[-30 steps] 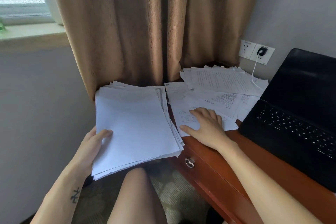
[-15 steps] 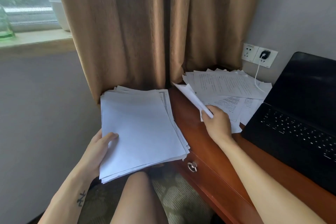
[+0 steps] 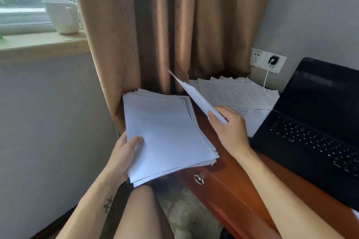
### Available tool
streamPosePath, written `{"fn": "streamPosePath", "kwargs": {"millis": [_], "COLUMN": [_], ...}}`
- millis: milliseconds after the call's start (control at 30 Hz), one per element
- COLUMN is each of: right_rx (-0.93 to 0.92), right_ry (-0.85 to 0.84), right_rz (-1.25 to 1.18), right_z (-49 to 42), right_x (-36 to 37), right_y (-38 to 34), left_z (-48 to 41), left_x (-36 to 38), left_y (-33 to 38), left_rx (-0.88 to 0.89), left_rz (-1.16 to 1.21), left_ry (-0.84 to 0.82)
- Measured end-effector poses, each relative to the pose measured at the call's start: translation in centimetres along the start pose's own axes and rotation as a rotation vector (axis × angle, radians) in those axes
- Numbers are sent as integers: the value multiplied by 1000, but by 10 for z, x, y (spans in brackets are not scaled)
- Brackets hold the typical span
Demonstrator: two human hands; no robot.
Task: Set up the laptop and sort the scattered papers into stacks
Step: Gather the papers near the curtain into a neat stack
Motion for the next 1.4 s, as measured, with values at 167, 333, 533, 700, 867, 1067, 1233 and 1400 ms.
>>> {"fn": "streamPosePath", "kwargs": {"millis": [167, 333, 533, 700, 867, 1067, 1233, 1400], "right_rx": [-195, -85, 45, -124, -119, -81, 37, 130], "right_ry": [-88, -507, -698, -847, -815, -787, -783, -517], "right_rz": [74, 103, -32, 392, 579, 662, 420, 337], "right_z": [2, 20, 33, 47, 57, 60, 51, 27], "right_x": [9, 28, 22, 26, 50, 82, 97, 59], "right_y": [-16, -23, -24, -19, -37, -54, -58, -27], "left_z": [0, 0, 2, 1, 1, 2, -2, -4], "left_x": [10, 11, 11, 12, 13, 12, 11, 8], "left_y": [1, -4, -2, -3, -7, -7, -11, -10], "left_rx": [-19, -89, -109, -111, -71, -14, -25, -20], "left_rz": [32, 118, 136, 65, 44, 0, -13, -75], "left_ry": [-6, 36, -34, -18, -28, -65, -47, -43]}}
Point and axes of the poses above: each hand's wrist, its own z-axis away from the middle knuckle, its own x-axis out of the palm, y = z × x, the point moved 1 cm from there along -z, towards the middle knuckle
